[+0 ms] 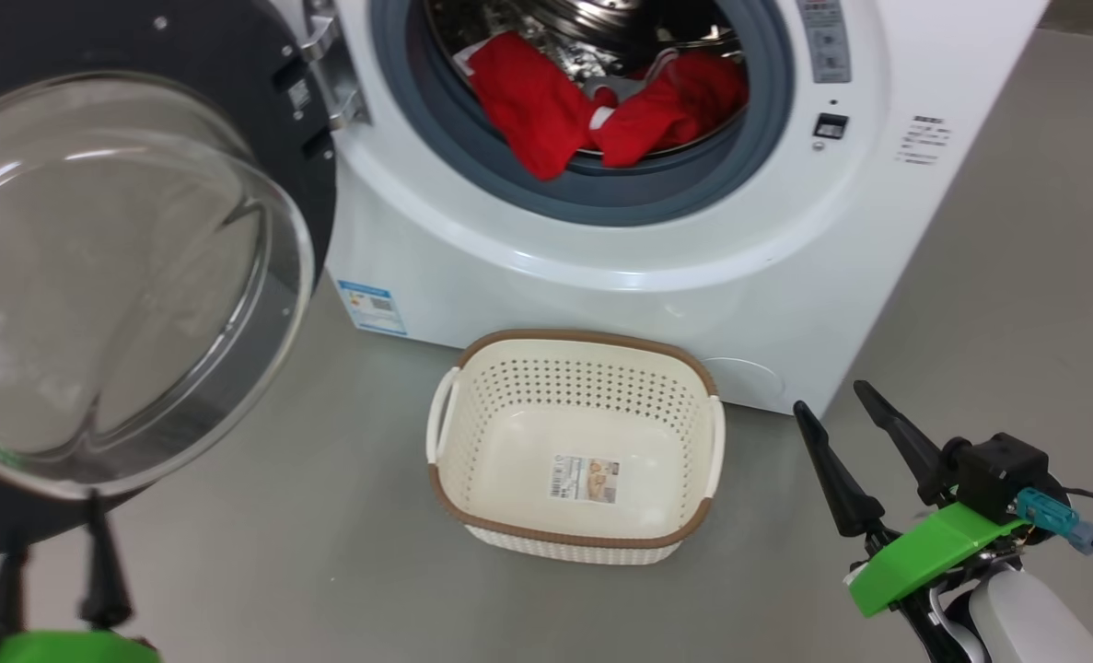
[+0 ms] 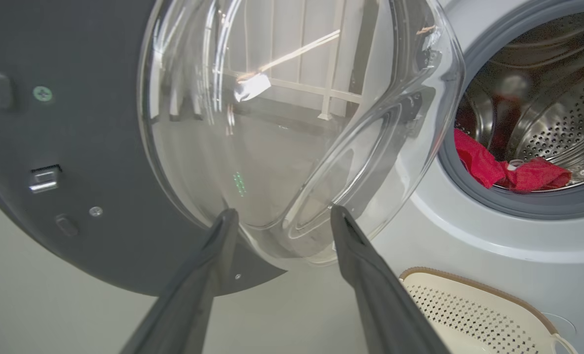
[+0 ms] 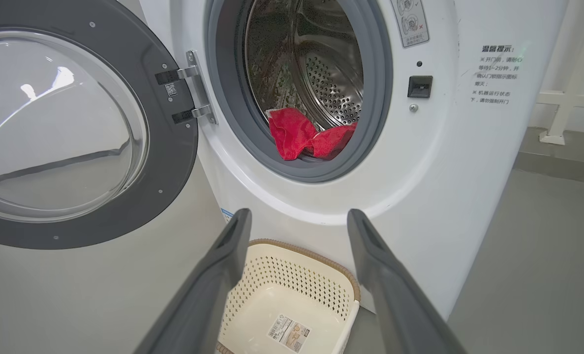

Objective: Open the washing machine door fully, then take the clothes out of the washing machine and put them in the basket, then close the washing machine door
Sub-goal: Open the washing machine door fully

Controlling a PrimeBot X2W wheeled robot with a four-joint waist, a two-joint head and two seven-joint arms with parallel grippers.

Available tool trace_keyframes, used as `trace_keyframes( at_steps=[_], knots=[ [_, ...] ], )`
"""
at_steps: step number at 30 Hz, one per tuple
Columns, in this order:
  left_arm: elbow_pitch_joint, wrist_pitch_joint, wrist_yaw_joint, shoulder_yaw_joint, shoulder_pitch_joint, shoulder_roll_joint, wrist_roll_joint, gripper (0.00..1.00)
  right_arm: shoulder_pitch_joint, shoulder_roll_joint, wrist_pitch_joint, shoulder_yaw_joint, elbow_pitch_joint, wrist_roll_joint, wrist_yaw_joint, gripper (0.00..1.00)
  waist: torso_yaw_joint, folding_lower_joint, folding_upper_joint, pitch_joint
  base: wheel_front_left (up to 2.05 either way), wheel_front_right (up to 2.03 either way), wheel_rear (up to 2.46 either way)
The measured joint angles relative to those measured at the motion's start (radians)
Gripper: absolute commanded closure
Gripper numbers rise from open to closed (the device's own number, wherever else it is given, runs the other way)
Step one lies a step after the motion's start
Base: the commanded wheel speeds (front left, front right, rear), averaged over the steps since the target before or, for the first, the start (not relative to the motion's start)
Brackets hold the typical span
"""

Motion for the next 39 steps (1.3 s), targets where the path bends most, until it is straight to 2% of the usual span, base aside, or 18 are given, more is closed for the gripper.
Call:
trace_keyframes(
  at_steps=[9,21,31,39],
  knots=[
    [-0.092,0.000,0.000,-0.120,0.052,0.016,-0.034,0.00,0.033,0.006,0.000,-0.035,-0.014,0.000,0.000,0.00,-0.071,0.0000,0.0000,-0.004,0.00,0.00,0.00],
    [-0.184,0.000,0.000,-0.235,0.106,0.057,-0.070,0.00,0.067,0.019,0.000,-0.088,-0.033,-0.007,0.000,0.00,-0.214,0.0000,0.0000,-0.001,0.00,0.00,0.00],
    [-0.222,0.000,0.000,-0.264,0.151,0.056,-0.087,0.00,0.083,0.019,0.000,-0.137,-0.055,-0.007,0.000,0.00,-0.324,0.0000,0.0000,-0.010,0.00,0.00,0.00],
    [-0.234,0.000,0.000,-0.270,0.152,0.057,-0.086,0.00,0.114,0.017,0.000,-0.157,-0.066,-0.008,0.000,0.00,-0.364,0.0000,0.0000,-0.021,0.00,0.00,0.00]
  ],
)
